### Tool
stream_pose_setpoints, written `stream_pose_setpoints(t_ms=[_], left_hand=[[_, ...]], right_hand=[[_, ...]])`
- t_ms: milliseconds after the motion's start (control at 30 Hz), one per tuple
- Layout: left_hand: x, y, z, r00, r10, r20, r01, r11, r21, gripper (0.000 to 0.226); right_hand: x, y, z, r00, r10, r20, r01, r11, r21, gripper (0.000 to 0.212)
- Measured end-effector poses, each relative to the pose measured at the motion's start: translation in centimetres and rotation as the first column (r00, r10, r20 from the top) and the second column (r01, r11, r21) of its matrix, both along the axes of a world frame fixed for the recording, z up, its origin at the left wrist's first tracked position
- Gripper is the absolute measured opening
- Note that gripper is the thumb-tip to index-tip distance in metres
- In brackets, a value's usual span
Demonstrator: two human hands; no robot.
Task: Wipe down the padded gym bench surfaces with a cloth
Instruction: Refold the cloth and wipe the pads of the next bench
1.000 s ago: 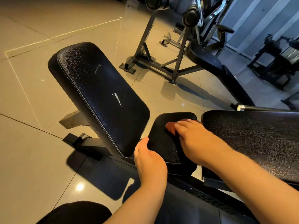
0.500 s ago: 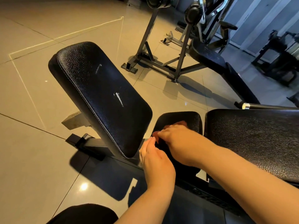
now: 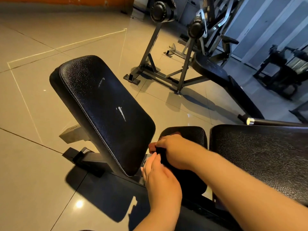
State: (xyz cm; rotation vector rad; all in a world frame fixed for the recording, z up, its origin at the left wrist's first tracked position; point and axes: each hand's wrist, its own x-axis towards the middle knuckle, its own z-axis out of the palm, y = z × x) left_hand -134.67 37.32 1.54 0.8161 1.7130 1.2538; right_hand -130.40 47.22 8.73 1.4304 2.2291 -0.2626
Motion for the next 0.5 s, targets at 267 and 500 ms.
stream_pose_setpoints(t_ms=[267, 500], left_hand=[[-0.3, -0.2, 1.0, 0.998, -0.060, -0.028, 0.061, 0.998, 0.034, 0.046], [0.2, -0.1, 0.9, 0.976, -0.166, -0.139, 0.195, 0.954, 0.226, 0.043]], right_hand=[[0.7, -2.1, 1.9, 0.998, -0.037, 0.046, 0.029, 0.984, 0.175, 0.056], [7.5, -7.3, 7.3, 1.000, 0.015, -0.012, -0.010, 0.947, 0.320, 0.053]])
